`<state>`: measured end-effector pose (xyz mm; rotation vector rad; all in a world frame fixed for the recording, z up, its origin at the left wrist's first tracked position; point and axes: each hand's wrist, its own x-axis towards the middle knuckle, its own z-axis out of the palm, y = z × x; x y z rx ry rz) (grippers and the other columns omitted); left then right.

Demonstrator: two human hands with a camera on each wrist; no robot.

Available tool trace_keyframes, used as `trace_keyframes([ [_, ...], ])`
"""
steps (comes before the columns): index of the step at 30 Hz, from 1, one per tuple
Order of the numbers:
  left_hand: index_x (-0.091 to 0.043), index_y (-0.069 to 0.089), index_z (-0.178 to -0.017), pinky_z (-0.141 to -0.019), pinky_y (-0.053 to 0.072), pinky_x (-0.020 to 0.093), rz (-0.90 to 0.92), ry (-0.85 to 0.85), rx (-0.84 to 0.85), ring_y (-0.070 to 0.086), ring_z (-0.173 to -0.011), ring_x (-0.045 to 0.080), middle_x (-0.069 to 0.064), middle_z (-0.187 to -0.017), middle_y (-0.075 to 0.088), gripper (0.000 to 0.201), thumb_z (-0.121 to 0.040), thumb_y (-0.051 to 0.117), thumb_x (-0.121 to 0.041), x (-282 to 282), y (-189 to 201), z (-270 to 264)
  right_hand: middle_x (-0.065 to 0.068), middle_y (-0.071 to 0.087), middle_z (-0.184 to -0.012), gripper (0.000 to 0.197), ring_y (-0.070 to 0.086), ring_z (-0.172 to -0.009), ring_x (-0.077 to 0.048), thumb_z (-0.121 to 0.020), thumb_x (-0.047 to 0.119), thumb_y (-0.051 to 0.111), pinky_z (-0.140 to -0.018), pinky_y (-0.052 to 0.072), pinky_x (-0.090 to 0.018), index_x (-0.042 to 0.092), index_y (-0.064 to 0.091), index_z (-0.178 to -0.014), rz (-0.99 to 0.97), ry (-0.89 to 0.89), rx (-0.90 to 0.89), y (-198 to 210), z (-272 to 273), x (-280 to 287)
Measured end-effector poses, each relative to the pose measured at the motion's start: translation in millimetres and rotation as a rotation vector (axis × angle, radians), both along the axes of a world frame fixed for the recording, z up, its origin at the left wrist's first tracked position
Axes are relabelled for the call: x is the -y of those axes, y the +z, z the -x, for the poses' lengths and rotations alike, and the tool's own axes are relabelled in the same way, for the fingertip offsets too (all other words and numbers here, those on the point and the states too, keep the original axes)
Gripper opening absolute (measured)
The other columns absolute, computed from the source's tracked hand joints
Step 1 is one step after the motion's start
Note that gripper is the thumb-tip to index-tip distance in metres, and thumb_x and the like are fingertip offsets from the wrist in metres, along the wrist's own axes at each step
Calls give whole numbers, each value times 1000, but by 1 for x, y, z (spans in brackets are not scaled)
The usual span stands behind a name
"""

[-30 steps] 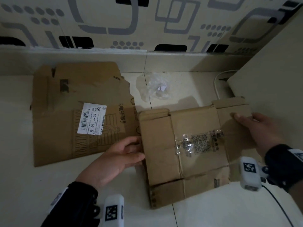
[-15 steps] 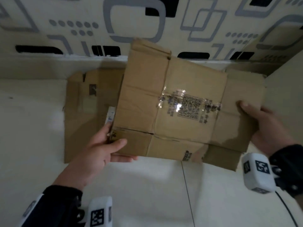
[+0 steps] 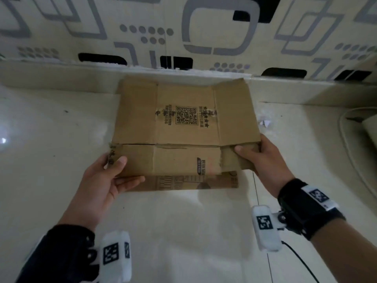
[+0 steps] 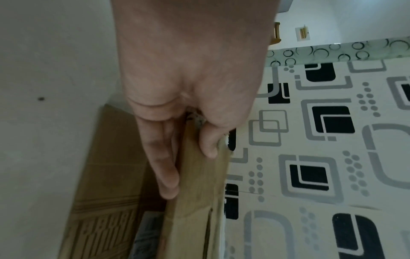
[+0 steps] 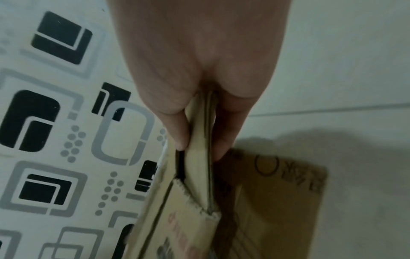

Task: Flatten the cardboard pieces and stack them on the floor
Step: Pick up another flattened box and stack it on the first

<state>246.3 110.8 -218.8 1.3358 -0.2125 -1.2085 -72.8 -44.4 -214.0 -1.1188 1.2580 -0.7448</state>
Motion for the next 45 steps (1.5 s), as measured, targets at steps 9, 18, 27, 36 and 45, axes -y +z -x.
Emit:
trace_keyframes([
  [9,-2,67,-122,-84,62,28,-44,162,166,76,-100,31,18,-117,73,28,-96,62,7,3,-17,-2,0,65,-128,58,62,-118,-21,-85,21,74,-99,53,-49,21,51,-139,77,-84,-80,-22,-34,5],
  [18,-18,62,-140,-57,51,25,-191,134,482,59,-77,16,7,-108,66,49,-93,71,-7,4,-23,1,1,57,-120,64,57,-101,-5,-89,26,71,-92,50,-22,26,45,-148,147,47,-303,-21,-25,11],
  [27,-25,68,-127,-85,53,43,-167,267,574,68,-97,30,13,-119,71,41,-88,78,-25,9,-5,0,-6,44,-135,65,52,-111,-17,-87,38,71,-71,42,-20,29,42,-144,161,-116,-344,-18,5,4],
  [36,-23,68,-119,-74,55,40,-57,271,641,68,-84,18,7,-112,72,30,-90,75,-22,31,27,17,-2,52,-132,46,54,-118,-16,-87,37,72,-82,42,-20,31,52,-129,246,-164,-253,5,4,8],
  [45,-23,65,-128,-72,55,30,9,161,551,72,-103,16,-9,-112,73,36,-93,72,-22,57,53,43,0,55,-127,42,55,-116,-14,-88,34,71,-91,46,-24,29,55,-127,305,-114,-218,32,-15,5],
])
